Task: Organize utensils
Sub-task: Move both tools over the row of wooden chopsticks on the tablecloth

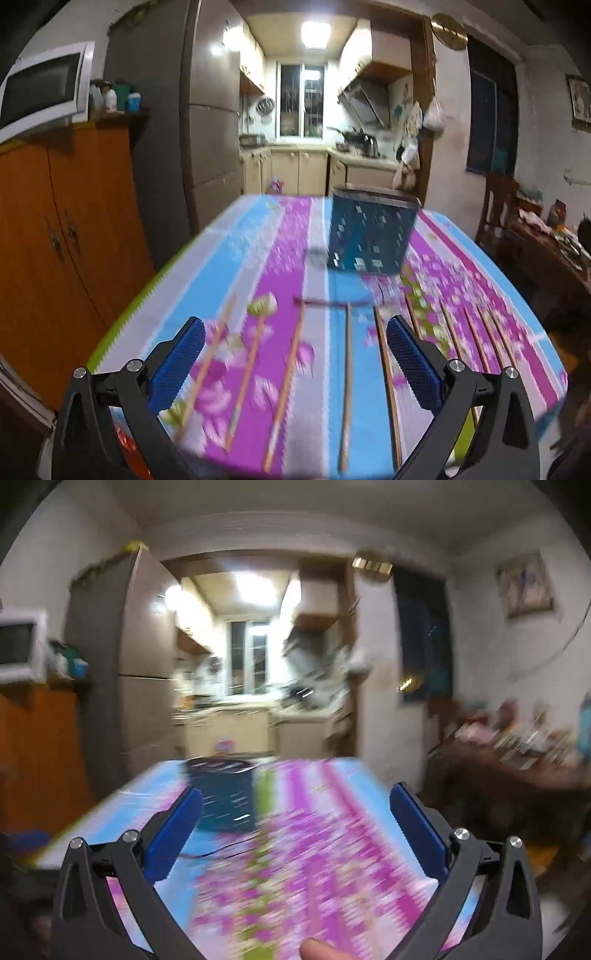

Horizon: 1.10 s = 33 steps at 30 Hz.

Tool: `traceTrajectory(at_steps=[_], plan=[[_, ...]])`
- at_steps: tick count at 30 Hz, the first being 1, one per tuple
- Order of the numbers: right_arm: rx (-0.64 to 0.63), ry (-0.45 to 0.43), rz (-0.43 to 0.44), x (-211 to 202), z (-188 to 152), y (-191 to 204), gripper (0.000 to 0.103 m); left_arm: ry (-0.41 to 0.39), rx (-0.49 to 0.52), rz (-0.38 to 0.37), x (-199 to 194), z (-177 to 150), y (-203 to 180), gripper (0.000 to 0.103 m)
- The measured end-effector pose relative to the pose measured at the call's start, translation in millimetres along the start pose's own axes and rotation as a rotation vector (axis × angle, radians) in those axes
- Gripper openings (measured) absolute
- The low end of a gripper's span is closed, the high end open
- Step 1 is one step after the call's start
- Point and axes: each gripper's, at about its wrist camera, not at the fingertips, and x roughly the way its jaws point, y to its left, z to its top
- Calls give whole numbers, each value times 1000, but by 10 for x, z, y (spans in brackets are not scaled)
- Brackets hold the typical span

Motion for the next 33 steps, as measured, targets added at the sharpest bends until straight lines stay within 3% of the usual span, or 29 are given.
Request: traceTrajectory(at_steps=[2,8,14,19,22,24,29,33], plan=[[53,66,99,-1,-104,-24,98,20,6,0,-36,-97,-23,98],[142,199,266,-39,-273,-8,98,-24,-5,-16,-192,-120,-38,98],[185,204,376,-130,-256,-5,98,30,8,-53,-113,-144,-79,98],[148,168,352,-170,-249,-16,98,69,29,-21,-22,-152,-148,98],[88,131,215,-189,-187,-47,98,85,47,-26,17,-164,-122,98],[53,109,125,-185,-151,-82,98,61,45,-5,15,-118,-90,98],[48,71,50,-159,-78,-299,98,-36,68,70,-8,4,43,98],[8,72,-26,-79,-76,-456,98,-70,110,151,44,61,116,98]])
